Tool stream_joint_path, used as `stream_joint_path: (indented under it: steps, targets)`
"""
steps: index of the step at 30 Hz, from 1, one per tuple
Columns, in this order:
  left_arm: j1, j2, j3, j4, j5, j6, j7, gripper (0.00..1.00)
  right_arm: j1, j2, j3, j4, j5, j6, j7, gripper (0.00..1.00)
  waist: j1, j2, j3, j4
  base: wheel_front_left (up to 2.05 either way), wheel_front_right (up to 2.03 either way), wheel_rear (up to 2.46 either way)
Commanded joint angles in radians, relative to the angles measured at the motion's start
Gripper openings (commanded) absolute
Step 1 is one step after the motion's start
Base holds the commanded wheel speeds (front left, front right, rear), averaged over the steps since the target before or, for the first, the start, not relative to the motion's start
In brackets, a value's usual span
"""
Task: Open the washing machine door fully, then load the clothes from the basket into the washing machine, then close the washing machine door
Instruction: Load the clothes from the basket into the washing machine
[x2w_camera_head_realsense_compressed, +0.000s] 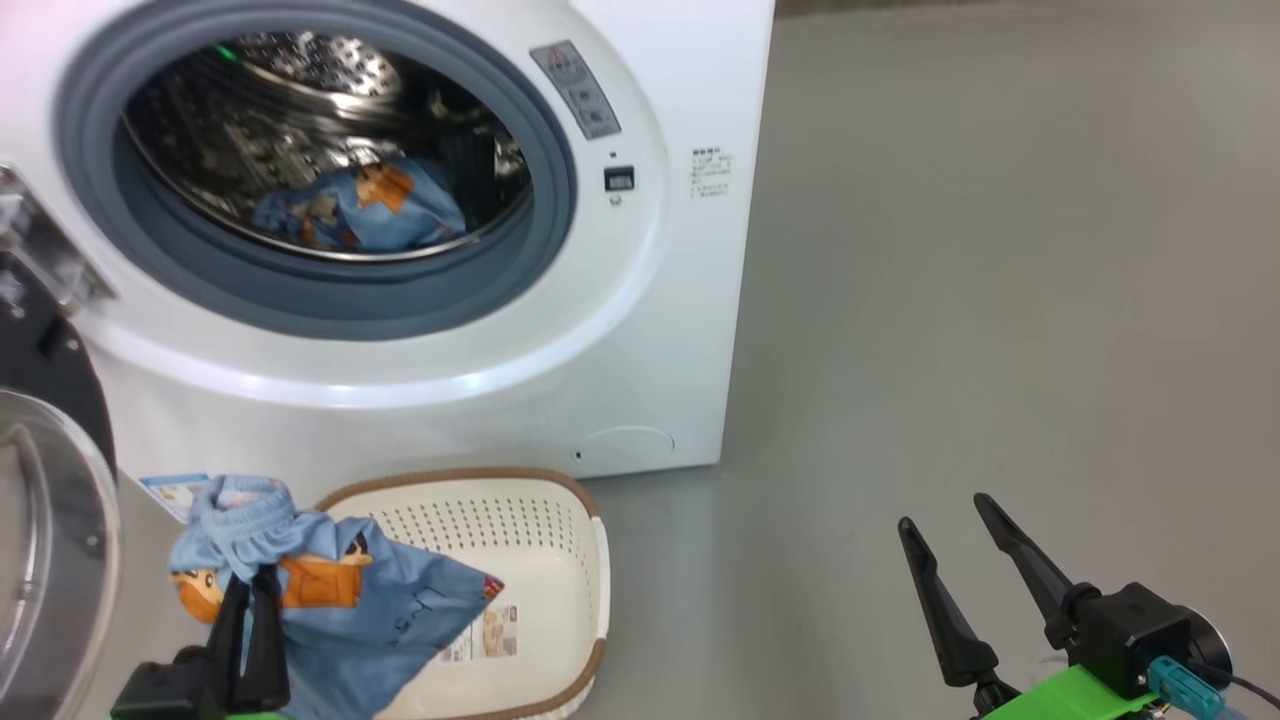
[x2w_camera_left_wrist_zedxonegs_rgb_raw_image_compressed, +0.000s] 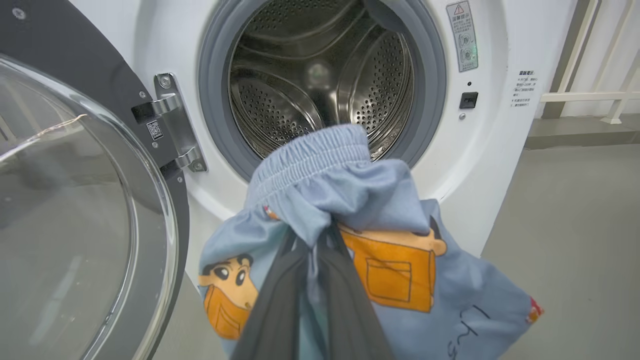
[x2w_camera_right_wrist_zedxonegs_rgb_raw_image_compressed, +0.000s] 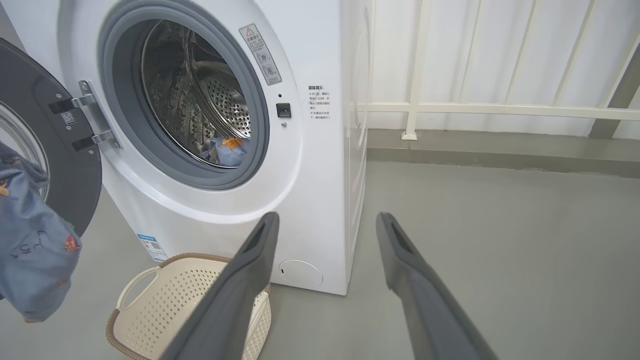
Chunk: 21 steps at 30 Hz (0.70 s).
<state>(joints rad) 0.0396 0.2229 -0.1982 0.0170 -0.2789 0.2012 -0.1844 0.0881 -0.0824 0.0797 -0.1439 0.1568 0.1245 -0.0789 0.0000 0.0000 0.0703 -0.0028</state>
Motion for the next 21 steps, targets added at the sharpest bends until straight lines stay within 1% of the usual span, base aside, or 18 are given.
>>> stream_joint_path:
  steps: [1,10,21]
  targets:
    - [-0.014,0.023,0.033,-0.04,0.013,0.01,0.004,0.0,-0.006,-0.002,0.017,-0.033,-0.012,0.006,0.005,1.0,0.0,0.0,-0.025,0.009,0.0,0.0,0.0]
    - [0.038,0.039,0.032,-0.113,0.016,0.031,0.04,0.0,0.026,0.01,0.015,-0.049,-0.021,0.006,0.019,1.0,0.0,0.0,-0.059,0.001,0.0,0.0,0.0]
    - [0.052,0.039,0.027,-0.118,-0.002,0.032,0.043,0.0,0.043,0.02,0.009,-0.052,-0.023,0.006,0.024,1.0,0.0,0.0,-0.075,0.007,0.0,0.0,0.0]
